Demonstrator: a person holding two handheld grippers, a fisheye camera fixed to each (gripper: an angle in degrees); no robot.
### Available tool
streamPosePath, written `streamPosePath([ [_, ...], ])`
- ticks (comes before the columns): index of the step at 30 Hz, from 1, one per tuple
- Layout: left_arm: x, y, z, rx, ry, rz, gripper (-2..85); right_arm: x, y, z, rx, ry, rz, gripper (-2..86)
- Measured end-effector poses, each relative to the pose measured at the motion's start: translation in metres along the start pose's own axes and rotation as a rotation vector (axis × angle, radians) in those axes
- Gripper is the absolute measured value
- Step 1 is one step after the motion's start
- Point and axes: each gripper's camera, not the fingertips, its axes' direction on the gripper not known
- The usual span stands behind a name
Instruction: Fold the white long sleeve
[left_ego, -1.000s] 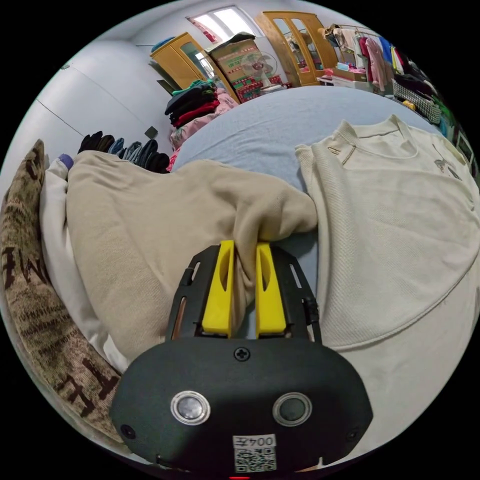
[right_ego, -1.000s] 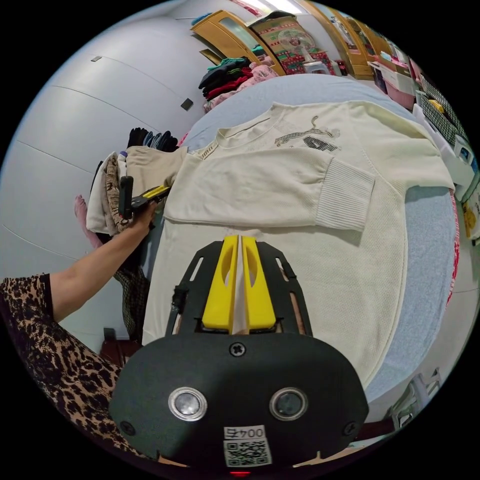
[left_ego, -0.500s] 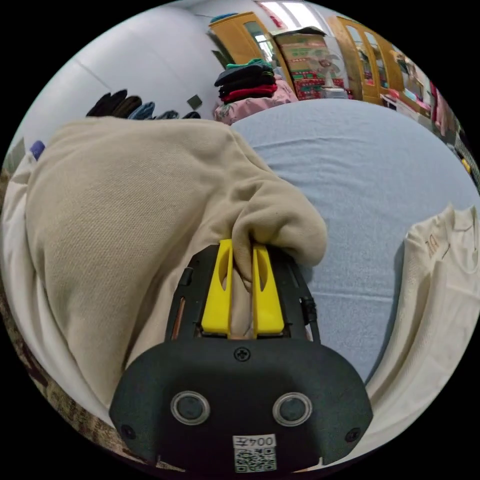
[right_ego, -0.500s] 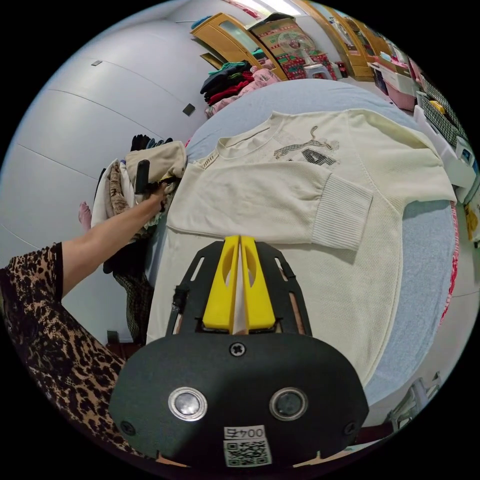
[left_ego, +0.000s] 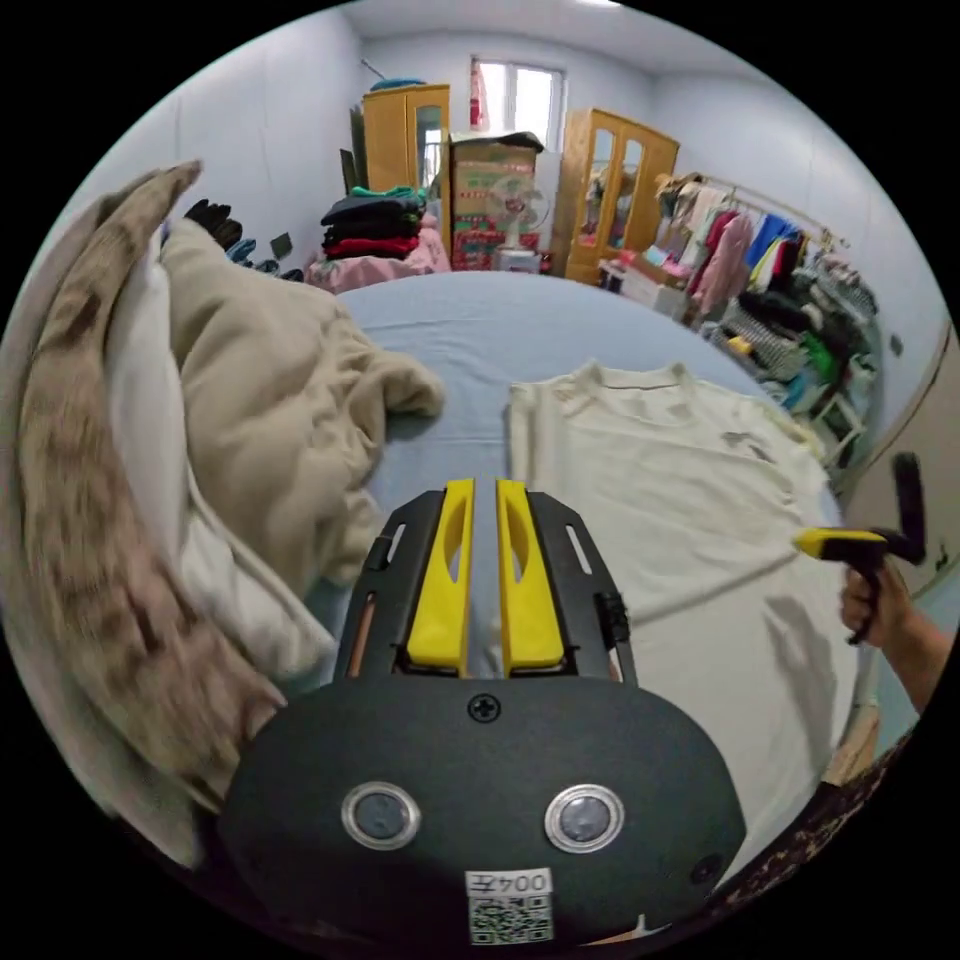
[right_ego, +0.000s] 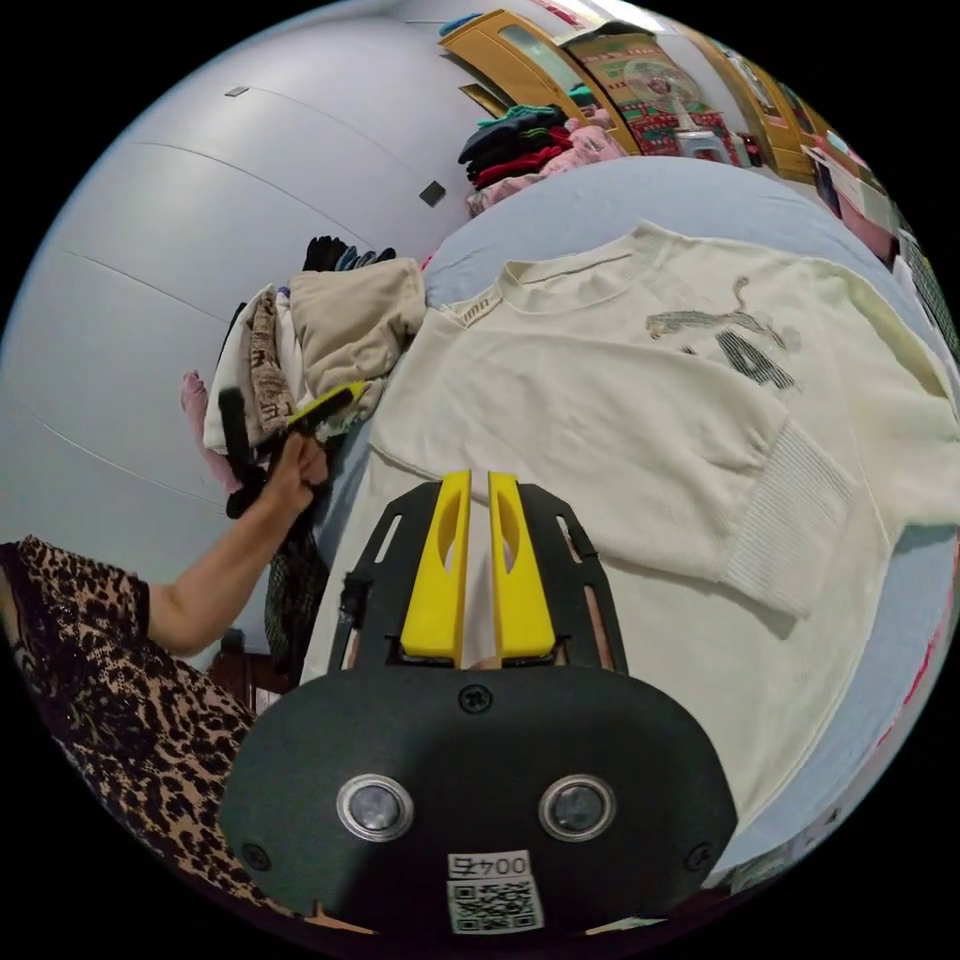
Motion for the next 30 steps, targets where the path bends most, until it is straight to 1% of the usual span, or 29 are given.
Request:
streamPosePath([
  [2, 0.012, 0.038, -0.009, -0.013, 0.018, -0.019, 2.7, -0.008, -0.02, 0.01, -0.004, 0.006, -0.025, 4.9],
  [4, 0.025, 0.079, -0.009, -0.04, -0.032, -0.01, 2.0, -0.02, -0.05, 0.025, -0.023, 0.016, -0.068, 5.4],
  [6, 0.029, 0.095, -0.003, -0.095, -0.068, 0.016, 1.5, -0.031, -0.071, 0.037, -0.038, 0.06, -0.109, 5.6],
  [8, 0.031, 0.094, -0.001, -0.094, -0.032, 0.077, 1.1, -0.042, -0.091, 0.048, -0.035, 0.119, -0.148, 6.0],
  [9, 0.028, 0.092, 0.005, -0.144, -0.022, 0.084, 0.8, -0.049, -0.104, 0.057, -0.04, 0.146, -0.173, 6.1],
  [12, 0.012, 0.091, 0.005, -0.162, 0.038, 0.048, 0.7, -0.06, -0.135, 0.078, -0.053, 0.174, -0.208, 6.3],
  [15, -0.007, 0.094, 0.003, -0.164, 0.101, -0.019, 0.8, -0.065, -0.169, 0.097, -0.059, 0.152, -0.211, 6.4],
  [18, -0.012, 0.096, 0.0, -0.164, 0.101, -0.017, 0.9, -0.065, -0.206, 0.116, -0.085, 0.101, -0.188, 6.8],
  [22, -0.019, 0.099, -0.004, -0.165, 0.103, -0.017, 1.0, -0.058, -0.248, 0.143, -0.191, 0.043, -0.153, 7.6],
  [26, -0.025, 0.101, -0.009, -0.166, 0.111, -0.023, 0.9, -0.049, -0.268, 0.161, -0.275, 0.006, -0.124, 7.8],
  [30, -0.031, 0.103, -0.013, -0.167, 0.126, -0.033, 0.9, -0.048, -0.275, 0.174, -0.362, -0.004, -0.146, 4.6],
])
